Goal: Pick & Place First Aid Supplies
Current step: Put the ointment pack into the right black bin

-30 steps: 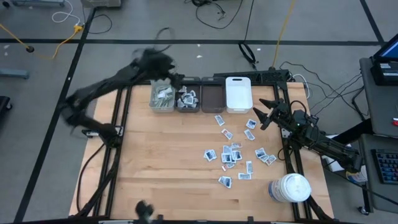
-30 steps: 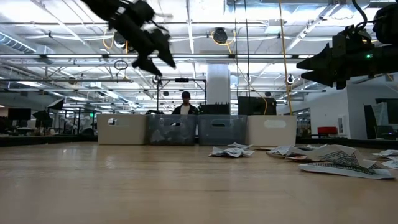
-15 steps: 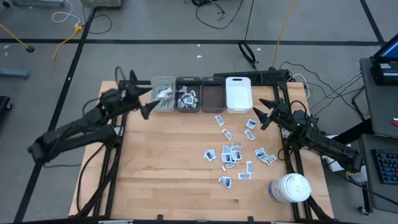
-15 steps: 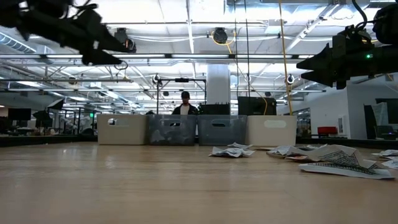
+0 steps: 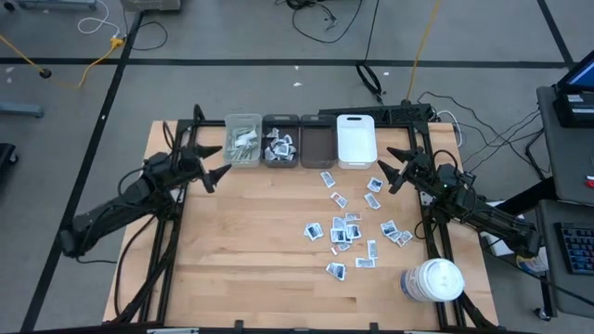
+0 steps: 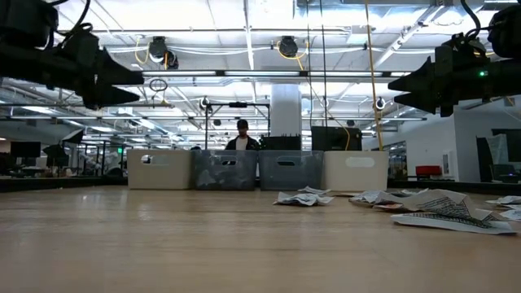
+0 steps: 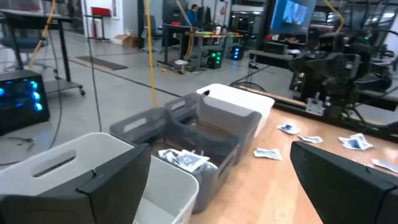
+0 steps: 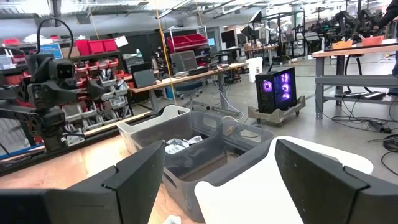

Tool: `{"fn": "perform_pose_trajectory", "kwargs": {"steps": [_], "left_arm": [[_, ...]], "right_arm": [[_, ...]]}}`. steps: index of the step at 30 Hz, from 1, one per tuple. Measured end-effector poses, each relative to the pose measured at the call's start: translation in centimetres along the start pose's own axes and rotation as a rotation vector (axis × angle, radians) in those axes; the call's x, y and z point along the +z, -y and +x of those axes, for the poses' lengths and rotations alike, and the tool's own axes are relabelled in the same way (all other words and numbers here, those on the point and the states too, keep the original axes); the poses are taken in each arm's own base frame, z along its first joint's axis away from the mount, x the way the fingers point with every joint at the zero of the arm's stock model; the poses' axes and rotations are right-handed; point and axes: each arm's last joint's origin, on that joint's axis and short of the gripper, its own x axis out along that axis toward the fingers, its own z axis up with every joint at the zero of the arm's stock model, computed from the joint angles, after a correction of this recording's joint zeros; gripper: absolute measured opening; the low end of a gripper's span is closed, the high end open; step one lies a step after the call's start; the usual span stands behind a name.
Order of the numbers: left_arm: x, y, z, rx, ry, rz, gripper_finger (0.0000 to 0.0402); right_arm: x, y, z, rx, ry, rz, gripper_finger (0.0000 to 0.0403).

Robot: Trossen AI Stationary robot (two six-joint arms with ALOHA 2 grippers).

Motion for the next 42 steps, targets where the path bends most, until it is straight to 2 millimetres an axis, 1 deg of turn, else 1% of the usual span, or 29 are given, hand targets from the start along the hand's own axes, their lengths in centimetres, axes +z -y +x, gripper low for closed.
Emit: {"fn": "perform_pose_trajectory", "kwargs": {"steps": [4,9,15,20,42], "left_arm": [[-1.2,-0.1,-0.2,-0.011,0.005,-0.001,0.0392],[-2.2,-0.1,-0.4,-0.022,0.023,-0.012,0.0392],[-1.7,0.0,-0.8,-0.026,0.09,0.016,0.0392],[-1.8,0.0,-0.8,-0.027,0.086,-0.015,0.0392],[-1.9,-0.1,-0.6,-0.025,0.07,-0.021,0.0392]], "right_arm": [[0.0,0.0,0.0,0.0,0.0,0.0,0.0297],[0.0,0.0,0.0,0.0,0.0,0.0,0.0297],[0.0,0.0,0.0,0.0,0.0,0.0,0.0297],[0.0,0.0,0.0,0.0,0.0,0.0,0.0297],[0.0,0.0,0.0,0.0,0.0,0.0,0.0297]]}}
